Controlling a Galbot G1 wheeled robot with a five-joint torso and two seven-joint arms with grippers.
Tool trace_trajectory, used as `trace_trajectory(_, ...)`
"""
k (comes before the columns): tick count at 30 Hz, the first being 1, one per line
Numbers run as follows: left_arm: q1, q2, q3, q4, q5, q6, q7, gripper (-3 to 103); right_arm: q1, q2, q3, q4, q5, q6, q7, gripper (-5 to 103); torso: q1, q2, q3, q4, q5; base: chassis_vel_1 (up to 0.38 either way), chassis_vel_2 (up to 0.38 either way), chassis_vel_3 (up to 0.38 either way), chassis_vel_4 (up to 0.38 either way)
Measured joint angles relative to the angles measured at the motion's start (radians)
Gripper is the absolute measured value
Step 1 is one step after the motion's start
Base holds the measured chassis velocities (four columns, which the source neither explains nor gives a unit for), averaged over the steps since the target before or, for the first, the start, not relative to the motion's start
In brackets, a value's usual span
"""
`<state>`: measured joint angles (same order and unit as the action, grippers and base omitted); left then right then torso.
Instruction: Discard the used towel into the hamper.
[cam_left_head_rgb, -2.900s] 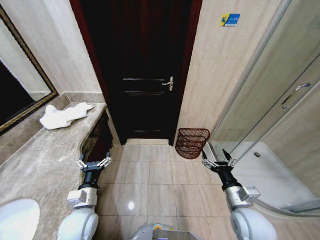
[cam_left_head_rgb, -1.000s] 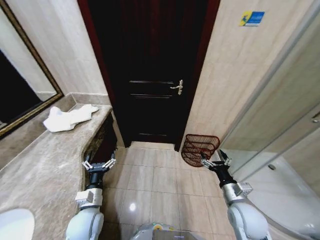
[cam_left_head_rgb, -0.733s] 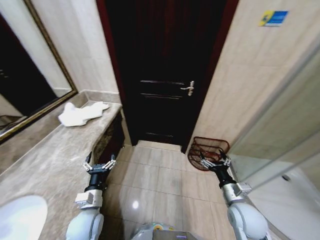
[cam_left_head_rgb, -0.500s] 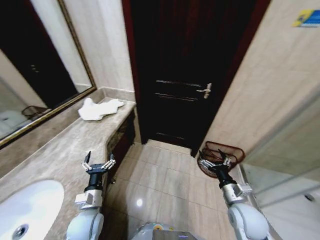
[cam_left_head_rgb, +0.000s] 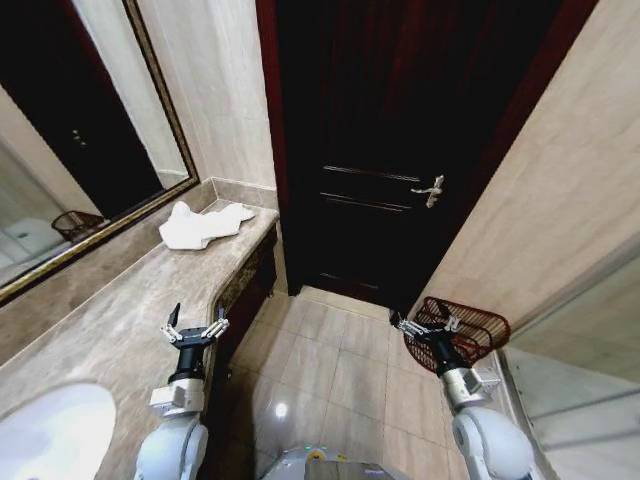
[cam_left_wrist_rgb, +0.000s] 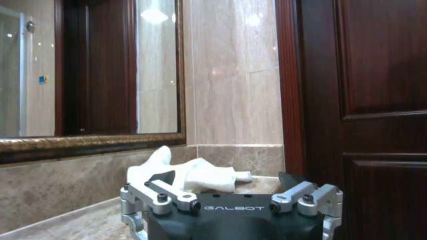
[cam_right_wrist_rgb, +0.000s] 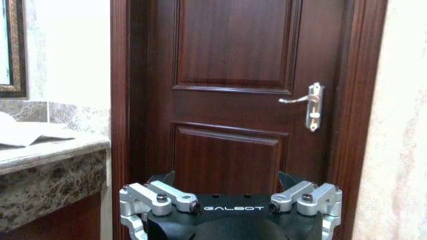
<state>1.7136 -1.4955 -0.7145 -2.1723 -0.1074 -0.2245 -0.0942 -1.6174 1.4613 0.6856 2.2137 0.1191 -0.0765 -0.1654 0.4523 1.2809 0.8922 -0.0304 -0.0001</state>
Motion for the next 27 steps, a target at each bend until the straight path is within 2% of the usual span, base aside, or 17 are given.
trace_trajectory(17,-0.012,0.021,-0.002,0.025,-0.021,-0.004,0.014,100,0.030,0.019,-0.017,-0.029,-0.027,-0.001,-0.009,100,0.000,0.000,0.000,0.0000,-0.0002,-0.111,0.148,0.151,-0.109)
trace_trajectory(27,-0.012,0.014,-0.005,0.032,-0.021,-0.019,0.012,100,0.041,0.013,-0.021,-0.034,-0.029,-0.001,-0.009,100,0.000,0.000,0.000,0.0000,0.0001,-0.044,0.195,0.193,-0.053)
